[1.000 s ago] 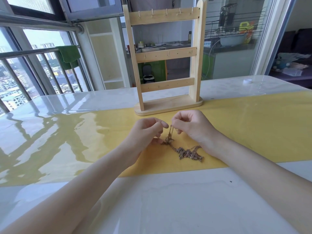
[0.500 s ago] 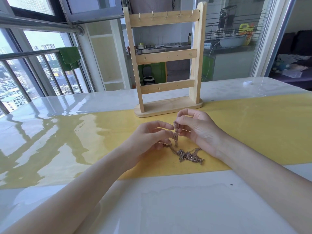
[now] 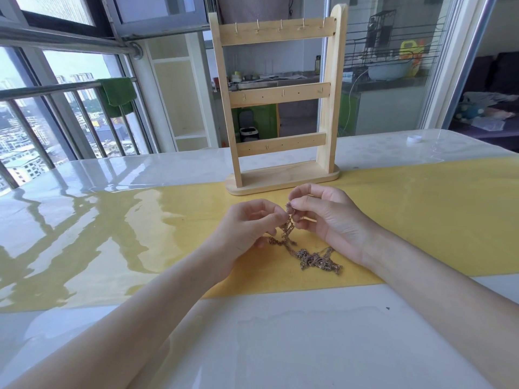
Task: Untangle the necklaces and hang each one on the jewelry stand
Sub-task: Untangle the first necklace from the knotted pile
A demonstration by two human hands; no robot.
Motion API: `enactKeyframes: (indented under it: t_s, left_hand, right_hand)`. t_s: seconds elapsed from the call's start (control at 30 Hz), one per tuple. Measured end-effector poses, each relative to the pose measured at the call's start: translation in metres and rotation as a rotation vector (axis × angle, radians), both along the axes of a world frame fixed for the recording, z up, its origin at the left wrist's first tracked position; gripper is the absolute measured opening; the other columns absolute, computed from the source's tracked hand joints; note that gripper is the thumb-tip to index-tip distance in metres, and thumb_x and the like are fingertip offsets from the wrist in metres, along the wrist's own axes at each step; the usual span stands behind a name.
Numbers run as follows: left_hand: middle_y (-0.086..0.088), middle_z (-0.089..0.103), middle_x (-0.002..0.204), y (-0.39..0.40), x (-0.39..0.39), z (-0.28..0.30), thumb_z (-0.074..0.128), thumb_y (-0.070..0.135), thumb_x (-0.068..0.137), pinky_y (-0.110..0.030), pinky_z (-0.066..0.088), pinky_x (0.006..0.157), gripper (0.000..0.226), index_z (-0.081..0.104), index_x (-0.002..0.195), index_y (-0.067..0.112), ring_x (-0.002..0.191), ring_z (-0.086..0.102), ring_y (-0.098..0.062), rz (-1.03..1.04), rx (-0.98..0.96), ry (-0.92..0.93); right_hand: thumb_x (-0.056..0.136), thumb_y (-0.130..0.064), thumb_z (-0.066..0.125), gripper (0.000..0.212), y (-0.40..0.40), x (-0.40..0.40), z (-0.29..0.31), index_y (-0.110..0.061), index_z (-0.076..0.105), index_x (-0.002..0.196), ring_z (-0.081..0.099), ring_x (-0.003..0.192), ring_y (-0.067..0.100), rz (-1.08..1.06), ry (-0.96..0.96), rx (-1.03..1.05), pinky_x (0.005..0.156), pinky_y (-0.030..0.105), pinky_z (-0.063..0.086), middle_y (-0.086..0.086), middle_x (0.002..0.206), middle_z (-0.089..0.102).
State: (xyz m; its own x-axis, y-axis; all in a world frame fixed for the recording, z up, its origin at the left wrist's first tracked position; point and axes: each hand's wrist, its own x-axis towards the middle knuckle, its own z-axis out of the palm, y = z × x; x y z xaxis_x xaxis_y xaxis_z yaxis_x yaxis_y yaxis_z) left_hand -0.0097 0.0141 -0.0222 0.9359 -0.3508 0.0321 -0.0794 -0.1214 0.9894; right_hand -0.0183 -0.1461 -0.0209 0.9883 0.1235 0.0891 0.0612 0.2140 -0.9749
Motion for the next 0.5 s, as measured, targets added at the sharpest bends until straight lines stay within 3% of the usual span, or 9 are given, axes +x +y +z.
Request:
enactKeyframes:
  t_s: [0.17,0.37,0.5]
  left_hand:
    - [0.006,0.059,0.072,0.0028,0.0031,0.0000,0.060,0.014,0.091,-0.018,0.042,0.058,0.017,0.062,0.074,0.017,0.063,0.052,-0.006,0.055,-0.083,0.006]
    - [0.010,0.057,0.063,0.0026,0.0059,0.0005,0.058,0.013,0.092,-0.015,0.043,0.053,0.019,0.060,0.073,0.018,0.056,0.048,-0.005,0.018,-0.212,0.106]
    - [0.005,0.060,0.066,0.0029,0.0084,-0.0002,0.059,0.013,0.091,-0.015,0.043,0.052,0.016,0.060,0.075,0.017,0.055,0.048,-0.007,-0.015,-0.208,0.118]
  right_hand:
    - [0.088,0.003,0.056,0.014,-0.0029,0.0018,-0.0026,-0.006,0.066,0.088,0.054,0.061,0.009,-0.002,-0.012,-0.034,0.059,0.019,0.046,0.002,0.069,0.062]
    - [0.089,0.004,0.052,0.019,-0.0024,0.0025,-0.0037,-0.005,0.069,0.086,0.049,0.062,0.010,-0.007,-0.020,-0.026,0.060,0.020,0.044,0.002,0.067,0.058]
    - [0.090,0.006,0.045,0.022,-0.0034,0.0030,0.0008,-0.004,0.064,0.085,0.056,0.061,0.013,-0.011,0.057,0.148,0.062,0.022,0.049,0.004,0.065,0.054]
